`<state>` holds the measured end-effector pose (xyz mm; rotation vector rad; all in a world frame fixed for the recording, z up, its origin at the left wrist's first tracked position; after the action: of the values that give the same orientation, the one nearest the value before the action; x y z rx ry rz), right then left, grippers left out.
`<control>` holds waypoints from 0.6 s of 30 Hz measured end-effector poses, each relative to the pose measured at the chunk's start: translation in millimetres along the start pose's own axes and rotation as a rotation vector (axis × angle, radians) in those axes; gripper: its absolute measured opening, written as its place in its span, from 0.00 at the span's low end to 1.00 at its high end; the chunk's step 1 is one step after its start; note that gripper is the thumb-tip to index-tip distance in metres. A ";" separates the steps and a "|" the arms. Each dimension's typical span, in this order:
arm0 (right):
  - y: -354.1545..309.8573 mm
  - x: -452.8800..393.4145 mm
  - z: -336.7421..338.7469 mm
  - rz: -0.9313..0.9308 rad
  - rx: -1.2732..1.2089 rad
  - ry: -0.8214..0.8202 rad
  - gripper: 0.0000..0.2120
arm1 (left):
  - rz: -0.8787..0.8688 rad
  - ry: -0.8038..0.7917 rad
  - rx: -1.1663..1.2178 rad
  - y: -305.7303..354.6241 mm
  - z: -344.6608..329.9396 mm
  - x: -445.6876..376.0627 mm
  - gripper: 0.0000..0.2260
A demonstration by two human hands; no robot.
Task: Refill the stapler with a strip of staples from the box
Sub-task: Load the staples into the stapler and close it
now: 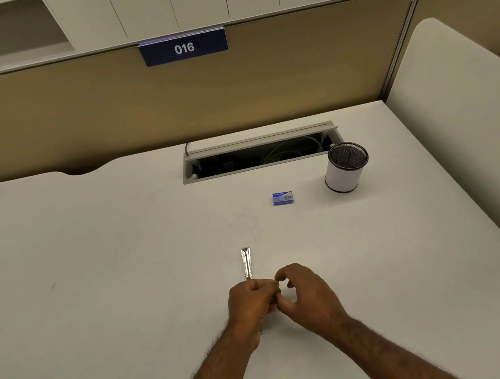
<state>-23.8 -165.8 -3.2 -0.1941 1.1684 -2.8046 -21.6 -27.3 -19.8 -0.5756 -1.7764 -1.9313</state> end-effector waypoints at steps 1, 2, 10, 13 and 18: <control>-0.6 -1.1 -1.3 -0.001 0.017 -0.006 0.13 | 0.009 0.006 0.000 -0.8 0.7 0.7 0.03; -0.9 -2.5 -2.9 -0.003 0.026 -0.014 0.12 | 0.017 0.011 -0.006 -2.5 1.6 0.5 0.03; 6.4 -16.9 -3.4 -0.082 0.010 0.014 0.11 | -0.197 0.408 -0.461 19.0 31.5 12.3 0.08; 12.3 -27.4 -0.2 -0.138 -0.072 0.009 0.10 | -0.136 0.364 -0.599 7.2 33.7 1.1 0.20; 18.9 -41.5 1.7 -0.227 -0.172 0.004 0.09 | -0.210 0.348 -0.809 10.7 24.7 -13.7 0.22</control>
<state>18.1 -174.5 -18.7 -0.3551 1.4766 -2.8917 -4.2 -2.8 -17.1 -0.2651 -0.8263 -2.6866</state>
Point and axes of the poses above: each hand's wrist, its own x-axis away from the middle knuckle, its own z-axis out of the back of the hand, y = z × x, the point moved 7 cm from there along -x, towards the middle knuckle, and after that the axes turned 6 degrees about -y, right-handed, at the moved point
